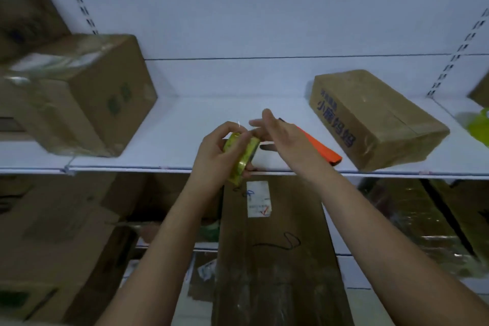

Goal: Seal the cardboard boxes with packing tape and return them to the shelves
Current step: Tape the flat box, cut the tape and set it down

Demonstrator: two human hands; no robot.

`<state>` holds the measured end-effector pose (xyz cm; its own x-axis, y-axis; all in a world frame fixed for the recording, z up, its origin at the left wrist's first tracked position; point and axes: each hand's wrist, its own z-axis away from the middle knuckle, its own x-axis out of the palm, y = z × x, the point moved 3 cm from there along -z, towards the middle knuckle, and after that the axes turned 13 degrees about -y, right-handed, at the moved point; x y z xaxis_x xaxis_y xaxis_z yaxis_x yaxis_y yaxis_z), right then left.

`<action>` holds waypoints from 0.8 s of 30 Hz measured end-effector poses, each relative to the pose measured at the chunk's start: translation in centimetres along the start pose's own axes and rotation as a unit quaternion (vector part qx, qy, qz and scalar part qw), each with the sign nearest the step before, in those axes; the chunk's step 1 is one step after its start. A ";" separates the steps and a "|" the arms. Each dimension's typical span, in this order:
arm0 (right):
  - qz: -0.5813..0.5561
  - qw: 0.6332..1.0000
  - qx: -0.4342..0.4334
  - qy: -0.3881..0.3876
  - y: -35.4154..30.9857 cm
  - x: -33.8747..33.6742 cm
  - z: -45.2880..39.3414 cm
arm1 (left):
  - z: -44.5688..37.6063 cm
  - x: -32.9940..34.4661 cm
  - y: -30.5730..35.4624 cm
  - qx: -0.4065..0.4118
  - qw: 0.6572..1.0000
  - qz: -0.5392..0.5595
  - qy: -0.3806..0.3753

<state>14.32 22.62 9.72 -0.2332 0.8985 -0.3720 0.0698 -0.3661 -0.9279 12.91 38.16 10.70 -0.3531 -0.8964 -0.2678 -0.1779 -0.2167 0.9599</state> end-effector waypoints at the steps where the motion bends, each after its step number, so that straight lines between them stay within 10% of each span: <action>1: 0.004 1.000 -0.022 -0.021 -0.8 0.9 -0.1 | 0.6 -0.5 -0.3 -0.004 1.000 0.008 0.009; 15: 0.126 0.991 -0.041 0.005 0.7 8.8 -3.6 | 4.8 -3.2 -7.6 -0.259 0.945 -0.135 0.148; 24: 0.184 0.977 -0.087 0.061 1.7 9.9 -4.8 | 3.3 -2.8 -9.7 -0.260 0.937 -0.139 0.189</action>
<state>16.75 32.06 4.37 -0.0454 0.7393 -0.6719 0.2933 -0.6330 -0.7164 12.56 44.02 1.88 0.0078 -0.8295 -0.5585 0.2907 -0.5325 0.7949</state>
